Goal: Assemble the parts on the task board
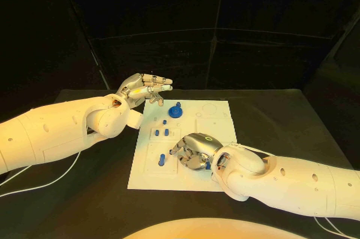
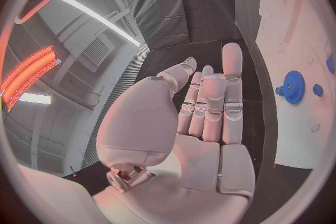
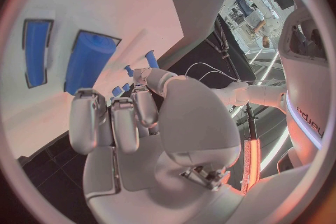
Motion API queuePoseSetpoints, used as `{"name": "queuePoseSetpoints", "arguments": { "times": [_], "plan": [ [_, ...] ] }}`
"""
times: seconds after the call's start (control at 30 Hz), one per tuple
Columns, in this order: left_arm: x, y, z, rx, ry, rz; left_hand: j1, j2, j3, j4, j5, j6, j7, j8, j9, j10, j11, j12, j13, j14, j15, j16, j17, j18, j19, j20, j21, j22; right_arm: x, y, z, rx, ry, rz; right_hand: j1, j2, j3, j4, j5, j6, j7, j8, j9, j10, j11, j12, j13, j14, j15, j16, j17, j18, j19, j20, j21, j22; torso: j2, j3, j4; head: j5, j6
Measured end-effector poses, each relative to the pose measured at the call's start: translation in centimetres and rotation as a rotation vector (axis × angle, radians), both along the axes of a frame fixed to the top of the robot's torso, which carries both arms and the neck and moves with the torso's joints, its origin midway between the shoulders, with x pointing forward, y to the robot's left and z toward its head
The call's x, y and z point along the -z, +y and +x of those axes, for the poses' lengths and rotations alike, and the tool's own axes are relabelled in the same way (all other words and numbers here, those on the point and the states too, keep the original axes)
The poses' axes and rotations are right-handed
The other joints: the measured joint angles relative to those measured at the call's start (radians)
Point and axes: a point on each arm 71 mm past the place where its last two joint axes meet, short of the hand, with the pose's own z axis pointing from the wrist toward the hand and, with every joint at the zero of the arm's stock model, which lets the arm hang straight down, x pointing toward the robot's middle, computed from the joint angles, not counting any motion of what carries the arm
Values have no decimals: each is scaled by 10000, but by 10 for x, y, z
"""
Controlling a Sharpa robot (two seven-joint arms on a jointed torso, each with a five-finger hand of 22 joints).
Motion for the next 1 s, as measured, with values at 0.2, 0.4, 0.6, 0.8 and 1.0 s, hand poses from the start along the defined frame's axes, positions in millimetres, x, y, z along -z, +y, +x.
{"name": "queuePoseSetpoints", "arguments": {
  "times": [0.2, 0.4, 0.6, 0.8, 1.0],
  "plan": [
    [0, 0, 0, 4, -1, -2, 0, 0, 0, 0, 0, 0, 0, 0, 0, 0, 0, 0, 0, 0, 0, 0, 0, 0, 0, 0, 0, 0, -1, 8, -2, -152, -81, 28, 0, 0, -31, -32, 0, 0, 0, 0, -19, 35, -35, 63, 0, 0, 0, 0, -1, 0, 0, 0, 0, 0, 7, 1, -9, 63, -35],
    [0, 0, 0, 4, -1, -3, 0, 0, 0, 0, 0, 0, 0, 0, 0, 0, 0, 0, 0, 0, 0, 0, 0, 0, 0, 0, 0, 0, -3, 11, -3, -235, -188, 105, -2, 2, -31, -32, 1, 0, 0, 0, -30, 35, -35, 118, 0, 0, 0, -1, -1, 0, 35, 35, 0, -1, 3, 6, -21, 93, -62],
    [0, 0, 0, 4, -1, -3, 0, 0, 0, 0, 0, 0, 0, 0, 0, 0, 0, 0, 0, 0, 0, 0, 1, 0, 0, 0, 0, 0, -4, 15, -4, -354, -286, 214, -43, 43, -72, -73, -54, 59, -13, 0, -37, 35, -35, 118, 0, 0, 1, -1, -1, 1, 35, 35, 0, -1, 0, 10, -27, 111, -75],
    [0, 0, 0, 7, -2, -4, 0, 0, 0, 0, 0, 0, 0, 0, 0, 0, 0, 0, 0, 0, 0, 0, 1, 0, 0, 0, 0, -7, -3, 17, -1, -337, -334, 182, -42, 43, -72, -72, -108, 70, -2, 0, -43, 34, -35, 118, 0, 0, 1, -1, -1, 1, 35, 35, 0, -2, -5, 9, -27, 116, -84],
    [0, 0, 0, 13, -4, -6, 0, 0, 0, 0, 0, 0, 0, 0, -1, 0, 0, 0, 0, 0, 0, 0, 1, 0, 0, 0, 0, -8, -2, 21, 0, -388, -347, 185, -42, 42, -72, -72, -108, 70, -2, 0, -52, 34, -35, 118, 0, 0, 1, -1, -1, 1, 35, 35, 0, -2, -9, 6, -23, 116, -96]
  ]
}}
